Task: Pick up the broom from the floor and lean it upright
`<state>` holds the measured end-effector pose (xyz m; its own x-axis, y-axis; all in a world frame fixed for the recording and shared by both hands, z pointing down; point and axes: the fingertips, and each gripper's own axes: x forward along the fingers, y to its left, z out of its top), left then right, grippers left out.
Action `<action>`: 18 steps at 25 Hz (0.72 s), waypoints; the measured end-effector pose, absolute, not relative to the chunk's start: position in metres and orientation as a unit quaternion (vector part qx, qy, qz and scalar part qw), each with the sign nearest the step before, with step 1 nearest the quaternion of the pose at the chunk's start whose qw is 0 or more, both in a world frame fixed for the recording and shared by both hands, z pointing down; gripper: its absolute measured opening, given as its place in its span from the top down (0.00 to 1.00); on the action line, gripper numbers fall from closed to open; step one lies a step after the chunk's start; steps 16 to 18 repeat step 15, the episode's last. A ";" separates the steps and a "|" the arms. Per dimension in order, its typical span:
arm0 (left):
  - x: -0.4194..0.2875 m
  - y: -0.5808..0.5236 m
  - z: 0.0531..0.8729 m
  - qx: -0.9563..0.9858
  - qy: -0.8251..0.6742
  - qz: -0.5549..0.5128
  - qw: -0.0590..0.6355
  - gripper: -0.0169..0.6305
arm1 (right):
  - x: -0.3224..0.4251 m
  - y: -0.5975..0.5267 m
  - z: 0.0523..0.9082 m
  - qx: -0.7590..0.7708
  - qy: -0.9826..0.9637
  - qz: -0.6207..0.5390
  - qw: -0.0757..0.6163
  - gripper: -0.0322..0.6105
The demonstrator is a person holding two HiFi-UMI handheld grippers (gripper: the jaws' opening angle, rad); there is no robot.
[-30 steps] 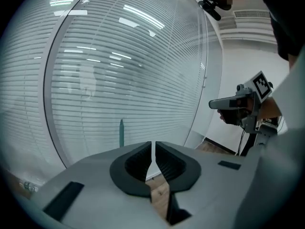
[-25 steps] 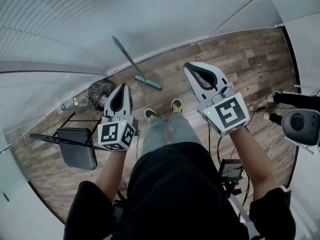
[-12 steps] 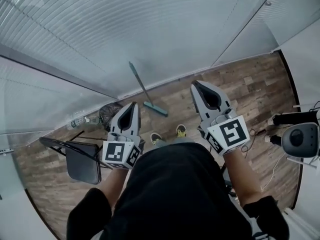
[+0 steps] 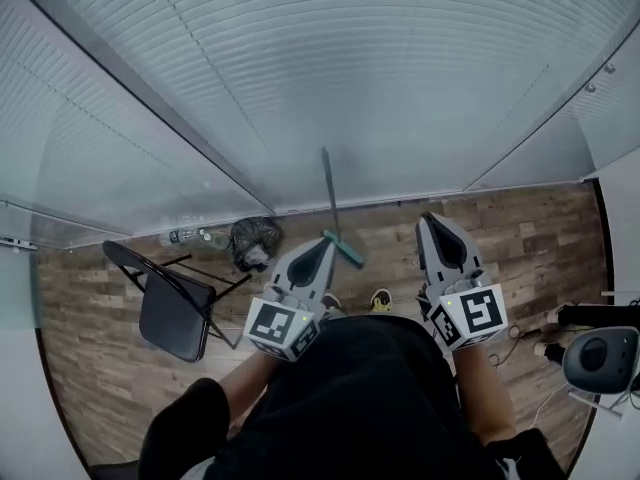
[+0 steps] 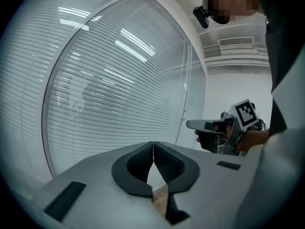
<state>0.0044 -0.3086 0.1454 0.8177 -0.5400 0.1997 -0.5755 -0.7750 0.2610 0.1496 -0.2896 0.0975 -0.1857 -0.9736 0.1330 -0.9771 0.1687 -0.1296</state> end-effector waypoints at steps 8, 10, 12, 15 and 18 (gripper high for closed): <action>-0.008 -0.310 0.146 0.931 -0.325 0.059 0.153 0.94 | 0.147 -0.291 0.105 0.625 -0.775 0.095 0.015 0.92; -0.009 -0.311 0.146 0.930 -0.329 0.060 0.152 0.94 | 0.147 -0.290 0.105 0.623 -0.777 0.095 0.015 0.92; -0.008 -0.315 0.144 0.930 -0.331 0.056 0.153 0.94 | 0.148 -0.292 0.106 0.621 -0.778 0.094 0.014 0.92; -0.005 -0.326 0.142 0.928 -0.336 0.050 0.155 0.94 | 0.152 -0.297 0.107 0.620 -0.779 0.094 0.011 0.92; -0.005 -0.326 0.142 0.928 -0.336 0.050 0.155 0.94 | 0.152 -0.297 0.107 0.620 -0.779 0.094 0.011 0.92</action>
